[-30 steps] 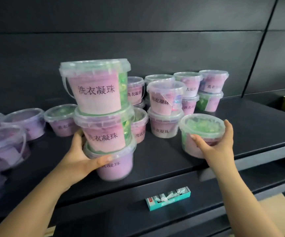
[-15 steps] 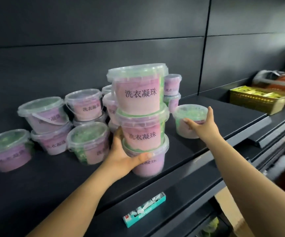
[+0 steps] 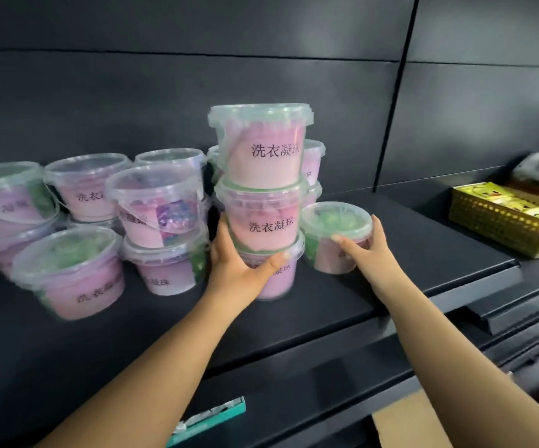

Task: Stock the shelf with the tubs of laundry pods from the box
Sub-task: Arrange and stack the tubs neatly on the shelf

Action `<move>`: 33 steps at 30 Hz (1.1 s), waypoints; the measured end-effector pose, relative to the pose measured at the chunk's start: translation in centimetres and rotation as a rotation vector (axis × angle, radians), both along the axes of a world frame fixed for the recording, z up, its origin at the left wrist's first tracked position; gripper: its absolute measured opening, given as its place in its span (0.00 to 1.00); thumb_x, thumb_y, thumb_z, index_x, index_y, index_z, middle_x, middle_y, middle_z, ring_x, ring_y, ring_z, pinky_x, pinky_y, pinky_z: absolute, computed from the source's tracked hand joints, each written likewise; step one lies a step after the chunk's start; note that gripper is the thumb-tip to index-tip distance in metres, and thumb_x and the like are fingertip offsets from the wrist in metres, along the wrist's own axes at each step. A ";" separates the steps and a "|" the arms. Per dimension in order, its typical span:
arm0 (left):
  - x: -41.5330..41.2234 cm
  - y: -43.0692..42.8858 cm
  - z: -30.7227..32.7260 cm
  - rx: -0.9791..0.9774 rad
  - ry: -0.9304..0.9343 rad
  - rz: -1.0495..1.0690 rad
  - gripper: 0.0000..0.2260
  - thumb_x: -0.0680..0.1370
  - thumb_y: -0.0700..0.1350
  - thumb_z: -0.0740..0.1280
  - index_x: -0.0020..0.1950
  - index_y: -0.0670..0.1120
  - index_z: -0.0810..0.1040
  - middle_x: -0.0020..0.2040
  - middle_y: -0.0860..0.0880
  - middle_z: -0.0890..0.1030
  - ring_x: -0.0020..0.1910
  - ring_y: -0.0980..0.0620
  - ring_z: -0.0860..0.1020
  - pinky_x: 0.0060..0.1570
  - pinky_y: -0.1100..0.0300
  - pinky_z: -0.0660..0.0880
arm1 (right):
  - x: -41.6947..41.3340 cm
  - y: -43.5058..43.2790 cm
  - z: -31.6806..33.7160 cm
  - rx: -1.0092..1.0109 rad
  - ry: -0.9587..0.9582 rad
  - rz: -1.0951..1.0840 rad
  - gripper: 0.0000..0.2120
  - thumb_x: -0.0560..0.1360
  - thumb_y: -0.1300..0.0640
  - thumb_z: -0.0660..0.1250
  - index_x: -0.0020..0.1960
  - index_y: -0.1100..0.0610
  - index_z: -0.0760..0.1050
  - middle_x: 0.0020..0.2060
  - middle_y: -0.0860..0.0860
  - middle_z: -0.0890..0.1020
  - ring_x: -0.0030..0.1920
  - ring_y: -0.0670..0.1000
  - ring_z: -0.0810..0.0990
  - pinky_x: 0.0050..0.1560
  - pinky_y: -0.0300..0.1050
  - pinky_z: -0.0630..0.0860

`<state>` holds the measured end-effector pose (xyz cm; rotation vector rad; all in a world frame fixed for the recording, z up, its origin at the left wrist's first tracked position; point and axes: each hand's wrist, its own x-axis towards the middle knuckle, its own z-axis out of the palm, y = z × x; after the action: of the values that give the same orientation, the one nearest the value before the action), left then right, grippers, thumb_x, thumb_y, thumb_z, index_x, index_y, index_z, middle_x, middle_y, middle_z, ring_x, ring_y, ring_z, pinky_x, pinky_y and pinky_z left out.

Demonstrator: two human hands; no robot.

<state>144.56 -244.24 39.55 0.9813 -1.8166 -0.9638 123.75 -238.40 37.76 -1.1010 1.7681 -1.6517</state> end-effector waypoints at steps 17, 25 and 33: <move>7.9 0.8 5.9 -0.622 -0.160 0.413 0.16 0.72 0.51 0.69 0.55 0.44 0.78 0.49 0.51 0.76 0.48 0.52 0.74 0.55 0.62 0.68 | 6.9 1.7 1.7 -0.177 0.569 -0.241 0.36 0.69 0.47 0.71 0.71 0.60 0.62 0.70 0.55 0.64 0.70 0.53 0.61 0.65 0.36 0.54; 10.0 -4.9 6.6 -0.341 -0.256 0.419 0.33 0.67 0.52 0.74 0.69 0.51 0.65 0.72 0.46 0.55 0.72 0.48 0.57 0.68 0.61 0.53 | 12.6 -1.8 1.2 -0.167 0.546 -0.112 0.46 0.67 0.54 0.75 0.74 0.63 0.50 0.73 0.57 0.59 0.74 0.56 0.55 0.70 0.38 0.49; 11.5 -5.4 6.3 -0.409 -0.101 0.405 0.26 0.64 0.49 0.76 0.60 0.48 0.75 0.69 0.47 0.63 0.69 0.54 0.62 0.62 0.72 0.53 | 13.0 -2.7 0.7 -0.167 0.508 -0.157 0.42 0.70 0.56 0.72 0.74 0.61 0.50 0.73 0.57 0.57 0.74 0.54 0.53 0.70 0.37 0.48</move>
<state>156.07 -249.65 45.84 1.0888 -1.7106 -0.2853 136.72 -241.06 38.42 -1.6070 2.0965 -1.7440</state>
